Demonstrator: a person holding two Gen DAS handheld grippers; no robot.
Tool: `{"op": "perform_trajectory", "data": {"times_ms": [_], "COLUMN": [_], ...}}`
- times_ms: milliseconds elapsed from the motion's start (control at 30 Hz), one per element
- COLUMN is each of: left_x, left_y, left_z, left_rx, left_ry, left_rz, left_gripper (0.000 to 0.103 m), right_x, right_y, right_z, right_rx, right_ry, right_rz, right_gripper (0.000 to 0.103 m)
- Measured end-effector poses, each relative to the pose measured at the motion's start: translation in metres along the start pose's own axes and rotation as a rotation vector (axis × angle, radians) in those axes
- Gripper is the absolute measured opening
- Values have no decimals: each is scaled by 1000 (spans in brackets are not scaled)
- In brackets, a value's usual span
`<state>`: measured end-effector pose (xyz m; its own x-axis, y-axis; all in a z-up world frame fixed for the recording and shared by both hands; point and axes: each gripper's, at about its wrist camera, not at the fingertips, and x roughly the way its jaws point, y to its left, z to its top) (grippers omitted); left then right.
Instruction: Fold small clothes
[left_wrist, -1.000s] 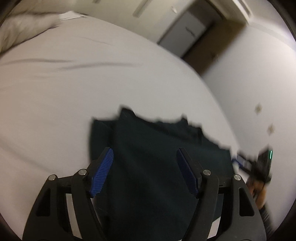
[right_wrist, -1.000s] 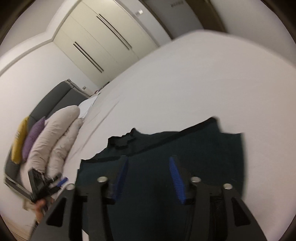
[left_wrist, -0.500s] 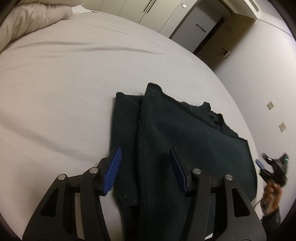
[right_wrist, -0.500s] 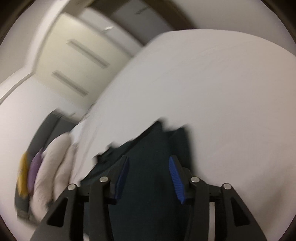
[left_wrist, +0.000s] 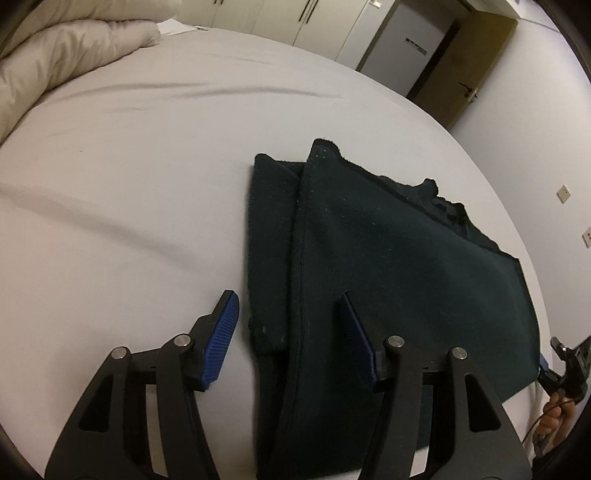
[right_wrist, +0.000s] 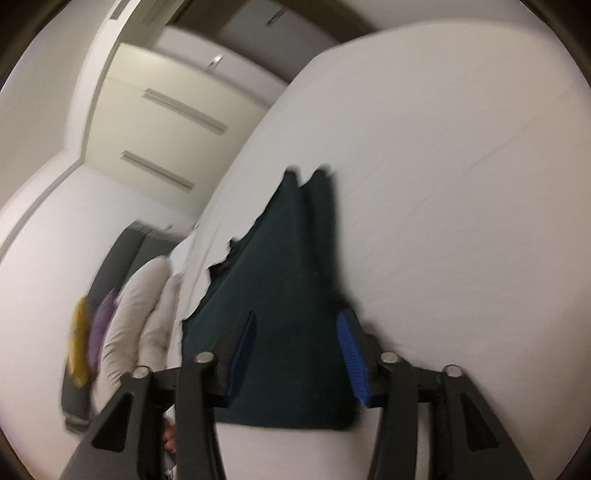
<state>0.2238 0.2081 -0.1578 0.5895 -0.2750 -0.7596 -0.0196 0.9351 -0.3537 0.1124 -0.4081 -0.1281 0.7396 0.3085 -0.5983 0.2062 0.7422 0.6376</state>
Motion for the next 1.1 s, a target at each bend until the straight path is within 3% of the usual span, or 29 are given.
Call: {"op": "perform_trajectory", "data": {"times_ms": [167,233,267,333,367,500,633,700,867,1100], "left_x": [-24,-33,-39,-52,-57,-81,-81,-80,-62,-43], "left_y": [10,15,17,22,23,37,48,44,48,44], "left_z": [-18,-27,-33,-43,-48,-78,-102,-104,-106,-100], "left_rx": [-77,-111,-126,-154,-171,-286,-438,-456,-635,-766], "left_ry": [-25,-29,-32,-38,-42,-50,-31,-20,4,19], "left_rz": [-45,-60,-72,-86,-97,-171,-267,-284,-401,-454], "left_gripper": [58,58,62,63,64,74,76,76,76,76], "right_x": [-9,5,17,26,20,-2,1,20,35,79], "right_y": [40,44,38,26,23,42,73,92,109,142], "right_z": [-15,-21,-24,-23,-25,-32,-38,-40,-47,-51], "right_rx": [-115,-130,-116,-56,-28,-54,-102,-115,-125,-162], "right_ry": [30,71,108,126,103,32,46,75,119,183], "right_rz": [124,121,73,-35,-26,17,93,117,163,169], "right_gripper": [72,78,82,67,62,66,66,66,66,65]}}
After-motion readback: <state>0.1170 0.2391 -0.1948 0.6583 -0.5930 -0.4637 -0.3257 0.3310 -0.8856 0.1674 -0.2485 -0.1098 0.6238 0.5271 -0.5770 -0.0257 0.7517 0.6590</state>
